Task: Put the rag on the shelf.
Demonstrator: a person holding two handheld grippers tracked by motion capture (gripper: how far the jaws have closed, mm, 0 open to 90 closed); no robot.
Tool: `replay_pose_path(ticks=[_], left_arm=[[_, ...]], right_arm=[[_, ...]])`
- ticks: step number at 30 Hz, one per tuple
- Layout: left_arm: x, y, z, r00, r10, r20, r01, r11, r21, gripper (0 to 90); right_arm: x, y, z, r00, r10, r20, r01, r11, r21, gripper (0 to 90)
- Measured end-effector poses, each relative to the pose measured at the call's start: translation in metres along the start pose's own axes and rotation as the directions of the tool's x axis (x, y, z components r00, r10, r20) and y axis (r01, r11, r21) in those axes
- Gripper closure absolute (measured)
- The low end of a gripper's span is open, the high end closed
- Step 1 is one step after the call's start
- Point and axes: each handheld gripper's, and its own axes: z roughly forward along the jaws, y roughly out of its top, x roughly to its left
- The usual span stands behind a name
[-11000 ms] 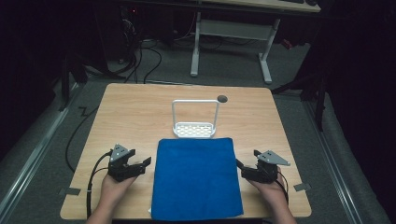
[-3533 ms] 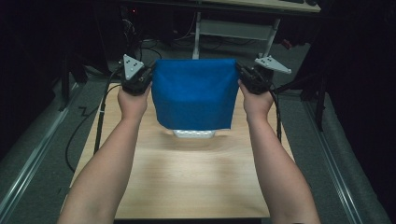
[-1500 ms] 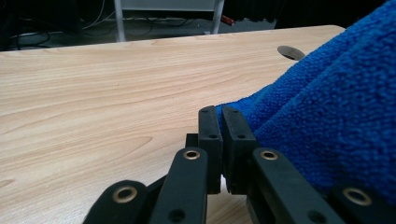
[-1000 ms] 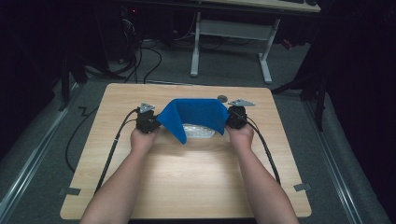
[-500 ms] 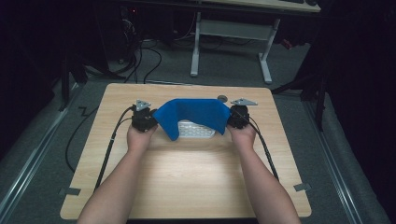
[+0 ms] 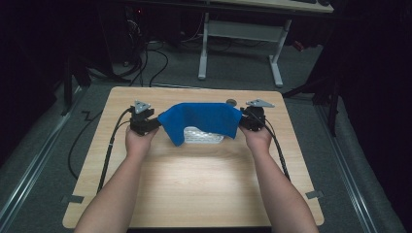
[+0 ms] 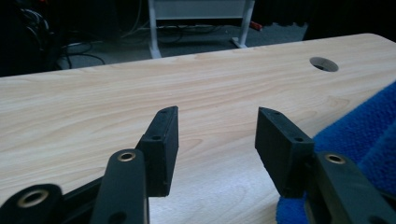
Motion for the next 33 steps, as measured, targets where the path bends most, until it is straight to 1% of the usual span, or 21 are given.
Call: replay_pose_path(ticks=[3, 6, 10, 12, 14, 15, 17, 19, 20, 21, 22, 24, 26, 28, 29, 32, 33], left_arm=[[0.004, 0.003, -0.006, 0.9999, -0.001, -0.014, 0.001, 0.9999, -0.012, 48.3], [0.007, 0.007, -0.014, 0.9995, 0.010, -0.031, -0.011, 0.9997, -0.023, 47.4], [0.012, 0.010, -0.024, 0.9990, 0.013, -0.044, -0.015, 0.9994, -0.032, 45.6], [0.014, 0.009, -0.029, 0.9984, 0.009, -0.056, -0.012, 0.9987, -0.050, 45.5], [0.017, 0.008, -0.032, 0.9982, -0.007, -0.059, 0.004, 0.9986, -0.052, 45.1], [0.019, 0.007, -0.034, 0.9981, -0.008, -0.062, 0.005, 0.9987, -0.050, 45.0], [0.020, 0.004, -0.037, 0.9979, -0.009, -0.065, 0.005, 0.9986, -0.053, 45.0], [0.022, 0.003, -0.038, 0.9980, -0.009, -0.062, 0.007, 0.9994, -0.035, 44.9], [0.022, 0.002, -0.040, 0.9981, -0.007, -0.062, 0.005, 0.9993, -0.037, 44.7], [0.022, 0.001, -0.042, 0.9981, -0.009, -0.061, 0.006, 0.9986, -0.053, 44.7], [0.022, 0.000, -0.043, 0.9982, -0.011, -0.059, 0.008, 0.9984, -0.057, 44.7], [0.022, -0.002, -0.045, 0.9983, -0.011, -0.057, 0.008, 0.9985, -0.054, 44.7], [0.023, -0.005, -0.046, 0.9983, -0.008, -0.058, 0.005, 0.9985, -0.054, 44.8], [0.023, -0.007, -0.047, 0.9982, -0.003, -0.060, 0.001, 0.9992, -0.041, 45.0], [0.022, -0.009, -0.048, 0.9982, 0.000, -0.060, -0.003, 0.9988, -0.049, 45.0], [0.021, -0.014, -0.050, 0.9989, -0.008, -0.047, 0.006, 0.9987, -0.051, 45.5], [0.020, -0.016, -0.051, 0.9991, -0.005, -0.042, 0.002, 0.9988, -0.048, 45.5]], right_arm=[[-0.002, 0.003, -0.004, 1.0000, 0.002, 0.003, -0.002, 1.000, -0.005, 57.0], [-0.004, 0.006, -0.008, 1.0000, 0.007, 0.004, -0.007, 1.000, -0.015, 54.4], [-0.005, 0.007, -0.014, 0.9996, -0.019, 0.020, 0.020, 1.000, -0.021, 52.9], [-0.005, 0.008, -0.017, 0.9995, -0.022, 0.023, 0.022, 0.999, -0.023, 52.5], [-0.006, 0.008, -0.020, 0.9993, -0.024, 0.027, 0.025, 0.999, -0.027, 52.3], [-0.005, 0.008, -0.021, 0.9994, -0.019, 0.029, 0.020, 0.999, -0.027, 52.0], [-0.005, 0.008, -0.023, 0.9991, -0.027, 0.032, 0.028, 0.999, -0.029, 51.5], [-0.004, 0.007, -0.026, 0.9987, -0.033, 0.038, 0.034, 0.999, -0.036, 50.9], [-0.004, 0.007, -0.027, 0.9984, -0.038, 0.042, 0.040, 0.998, -0.040, 50.6], [-0.003, 0.007, -0.029, 0.9984, -0.035, 0.045, 0.037, 0.998, -0.042, 50.3], [-0.003, 0.007, -0.030, 0.9981, -0.039, 0.047, 0.041, 0.998, -0.046, 49.9], [-0.004, 0.006, -0.032, 0.9975, -0.044, 0.055, 0.047, 0.998, -0.049, 49.6], [-0.005, 0.005, -0.034, 0.9976, -0.040, 0.057, 0.042, 0.998, -0.043, 49.0], [-0.005, 0.004, -0.036, 0.9974, -0.039, 0.060, 0.041, 0.998, -0.039, 48.5], [-0.006, 0.004, -0.037, 0.9976, -0.039, 0.058, 0.041, 0.998, -0.038, 48.3], [-0.007, 0.002, -0.040, 0.9974, -0.041, 0.059, 0.043, 0.998, -0.036, 47.6], [-0.007, 0.000, -0.043, 0.9976, -0.039, 0.057, 0.042, 0.998, -0.048, 47.7]])
